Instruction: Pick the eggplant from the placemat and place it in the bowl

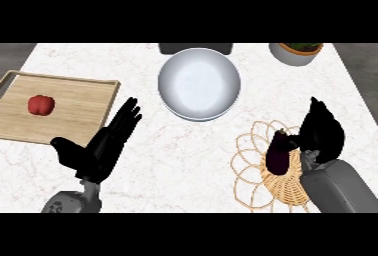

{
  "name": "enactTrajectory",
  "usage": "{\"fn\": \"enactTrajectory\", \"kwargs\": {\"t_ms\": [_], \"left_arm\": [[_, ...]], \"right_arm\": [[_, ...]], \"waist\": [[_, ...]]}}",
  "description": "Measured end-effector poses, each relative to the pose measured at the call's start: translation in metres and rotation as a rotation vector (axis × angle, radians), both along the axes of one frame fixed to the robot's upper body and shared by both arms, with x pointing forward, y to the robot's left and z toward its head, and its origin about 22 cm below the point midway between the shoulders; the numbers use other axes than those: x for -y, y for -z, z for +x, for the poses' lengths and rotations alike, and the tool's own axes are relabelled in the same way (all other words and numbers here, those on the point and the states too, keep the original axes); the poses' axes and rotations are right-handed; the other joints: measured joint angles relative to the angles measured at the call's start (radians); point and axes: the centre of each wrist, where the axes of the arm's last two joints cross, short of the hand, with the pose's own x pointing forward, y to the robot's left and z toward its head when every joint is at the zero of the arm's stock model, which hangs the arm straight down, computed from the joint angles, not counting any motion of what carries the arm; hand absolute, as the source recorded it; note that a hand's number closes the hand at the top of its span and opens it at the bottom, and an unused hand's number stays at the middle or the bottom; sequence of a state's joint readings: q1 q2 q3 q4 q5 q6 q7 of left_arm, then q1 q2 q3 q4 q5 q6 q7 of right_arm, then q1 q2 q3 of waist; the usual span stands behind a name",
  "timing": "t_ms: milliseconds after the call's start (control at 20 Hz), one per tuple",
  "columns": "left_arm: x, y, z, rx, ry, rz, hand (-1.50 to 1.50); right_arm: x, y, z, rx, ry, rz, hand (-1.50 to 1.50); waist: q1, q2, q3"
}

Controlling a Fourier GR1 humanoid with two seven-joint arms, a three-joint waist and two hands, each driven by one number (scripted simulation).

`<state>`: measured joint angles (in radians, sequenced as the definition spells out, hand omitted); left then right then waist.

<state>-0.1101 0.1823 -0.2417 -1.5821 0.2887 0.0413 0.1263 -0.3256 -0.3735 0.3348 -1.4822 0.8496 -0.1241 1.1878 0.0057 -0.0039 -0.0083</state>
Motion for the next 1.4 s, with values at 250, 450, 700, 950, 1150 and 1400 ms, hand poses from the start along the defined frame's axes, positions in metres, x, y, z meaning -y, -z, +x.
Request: {"fn": "enactTrajectory", "kwargs": {"t_ms": [250,450,700,950,1150,1400], "left_arm": [[0.002,-0.001,0.004,-0.004,0.006,-0.007,0.0],[0.001,-0.001,0.005,-0.002,0.007,-0.008,0.0],[-0.002,0.0,0.006,-0.007,0.003,-0.003,0.0],[0.0,0.005,0.003,-0.007,0.0,-0.006,0.0],[0.001,0.002,0.004,-0.003,-0.004,-0.008,0.0],[0.0,0.001,0.008,-0.005,-0.003,-0.014,0.0]], "right_arm": [[-0.017,-0.007,0.019,-0.088,0.036,0.069,-1.5],[-0.019,-0.001,0.034,-0.166,0.085,0.099,-1.5],[-0.017,0.009,0.044,-0.25,0.139,0.119,-1.5],[-0.013,0.018,0.049,-0.328,0.185,0.148,-1.5],[-0.015,0.021,0.052,-0.361,0.202,0.165,-1.5],[-0.022,0.024,0.052,-0.387,0.196,0.153,-1.5]], "waist": [[0.002,0.001,0.003],[0.002,0.002,0.003],[-0.006,0.001,0.004],[-0.01,0.0,0.005],[-0.01,0.0,0.006],[-0.01,0.001,0.006]]}}
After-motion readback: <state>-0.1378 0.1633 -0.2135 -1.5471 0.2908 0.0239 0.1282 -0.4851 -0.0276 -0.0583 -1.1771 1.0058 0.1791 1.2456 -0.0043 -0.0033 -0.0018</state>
